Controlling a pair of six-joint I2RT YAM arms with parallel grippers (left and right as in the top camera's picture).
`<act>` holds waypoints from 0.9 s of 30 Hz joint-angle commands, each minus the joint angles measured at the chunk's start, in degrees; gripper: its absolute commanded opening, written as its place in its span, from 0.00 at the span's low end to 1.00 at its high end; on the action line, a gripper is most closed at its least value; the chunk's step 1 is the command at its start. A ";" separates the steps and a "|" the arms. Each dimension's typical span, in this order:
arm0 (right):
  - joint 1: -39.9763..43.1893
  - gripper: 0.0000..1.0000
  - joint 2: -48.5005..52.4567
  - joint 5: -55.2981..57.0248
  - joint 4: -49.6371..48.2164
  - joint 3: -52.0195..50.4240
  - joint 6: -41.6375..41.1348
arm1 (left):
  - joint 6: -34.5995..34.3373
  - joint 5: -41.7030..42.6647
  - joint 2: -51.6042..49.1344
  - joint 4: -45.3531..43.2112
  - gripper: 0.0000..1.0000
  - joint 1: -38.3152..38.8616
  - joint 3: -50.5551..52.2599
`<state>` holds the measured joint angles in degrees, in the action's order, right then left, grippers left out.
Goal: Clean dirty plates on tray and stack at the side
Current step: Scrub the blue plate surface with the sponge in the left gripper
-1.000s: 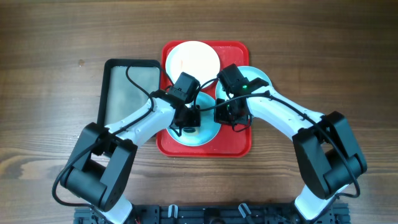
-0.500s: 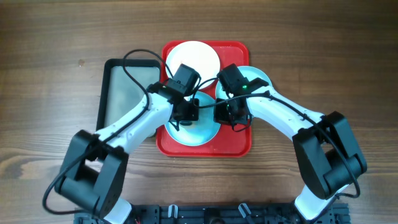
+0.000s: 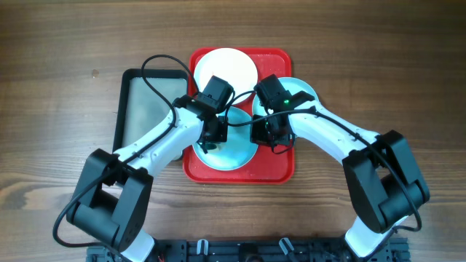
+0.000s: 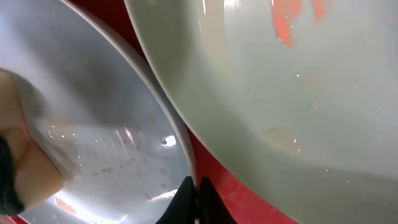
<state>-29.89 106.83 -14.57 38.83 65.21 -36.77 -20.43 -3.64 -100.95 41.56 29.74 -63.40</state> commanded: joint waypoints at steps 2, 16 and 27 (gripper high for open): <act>-0.26 0.04 0.96 -0.48 -0.28 -0.09 0.85 | 0.28 -0.96 -0.85 -0.22 0.13 -0.28 -0.37; -0.26 0.04 0.96 -0.50 -0.26 -0.09 0.85 | -1.05 -0.72 -3.76 0.28 0.24 -0.24 -0.35; -0.26 0.04 0.96 -0.50 -0.48 -0.09 0.79 | 2.29 -6.51 0.46 -0.37 0.04 -1.20 -2.10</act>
<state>-29.89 106.83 -14.57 38.52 65.21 -36.77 -20.97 -7.60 -103.53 41.50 29.06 -63.92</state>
